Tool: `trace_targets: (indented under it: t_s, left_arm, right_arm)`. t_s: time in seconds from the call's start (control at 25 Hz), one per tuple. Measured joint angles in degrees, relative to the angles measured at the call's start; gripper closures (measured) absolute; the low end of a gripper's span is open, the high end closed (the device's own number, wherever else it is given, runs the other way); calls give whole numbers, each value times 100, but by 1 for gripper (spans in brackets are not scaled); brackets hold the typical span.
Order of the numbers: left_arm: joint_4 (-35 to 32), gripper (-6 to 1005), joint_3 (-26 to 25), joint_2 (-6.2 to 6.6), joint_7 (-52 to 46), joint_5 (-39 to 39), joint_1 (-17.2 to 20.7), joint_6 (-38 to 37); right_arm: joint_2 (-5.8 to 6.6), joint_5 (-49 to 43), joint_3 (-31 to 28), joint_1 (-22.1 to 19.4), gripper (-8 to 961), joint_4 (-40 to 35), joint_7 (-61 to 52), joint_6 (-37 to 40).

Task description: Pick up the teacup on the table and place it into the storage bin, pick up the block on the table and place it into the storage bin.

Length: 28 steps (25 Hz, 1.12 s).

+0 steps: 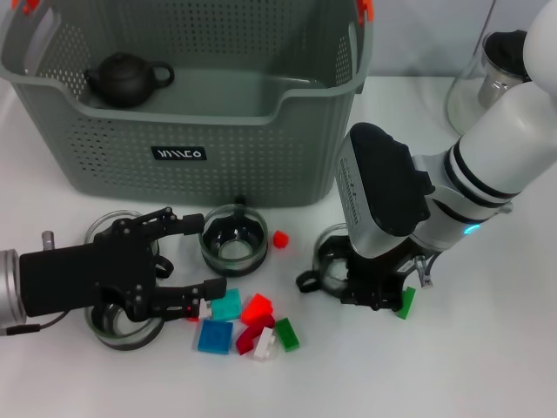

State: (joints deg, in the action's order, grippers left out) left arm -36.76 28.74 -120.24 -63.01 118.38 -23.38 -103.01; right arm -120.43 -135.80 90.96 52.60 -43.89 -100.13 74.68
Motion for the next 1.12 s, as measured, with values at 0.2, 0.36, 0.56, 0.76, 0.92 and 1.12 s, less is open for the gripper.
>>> trace_targets:
  t_s: [0.2, 0.36, 0.56, 0.76, 0.92, 1.12]
  left_arm:
    - [3, 68, 0, 0, 0, 6, 23, -45]
    - [3, 68, 0, 0, 0, 0, 51, -58]
    - [-1, 68, 0, -5, 0, -10, 68, -87]
    - [-6, 68, -13, -9, 0, -14, 70, -97]
    - [-6, 68, -93, -9, 1, -20, 70, -98]
    - [-6, 68, -147, -9, 26, -22, 76, -105]
  right_arm:
    - [3, -1, -10, -3, 836, -19, -49, 94]
    - [10, -2, -71, -39, 877, -142, -66, 340]
    - [32, -28, -427, -188, 899, -693, -238, 1136]
    - [27, 54, -959, -441, 898, -1798, -499, 2240]
    - [39, 531, -1807, -394, 898, -2360, -566, 2823]
    - [61, 1278, -2909, -227, 898, -2711, -528, 2664]
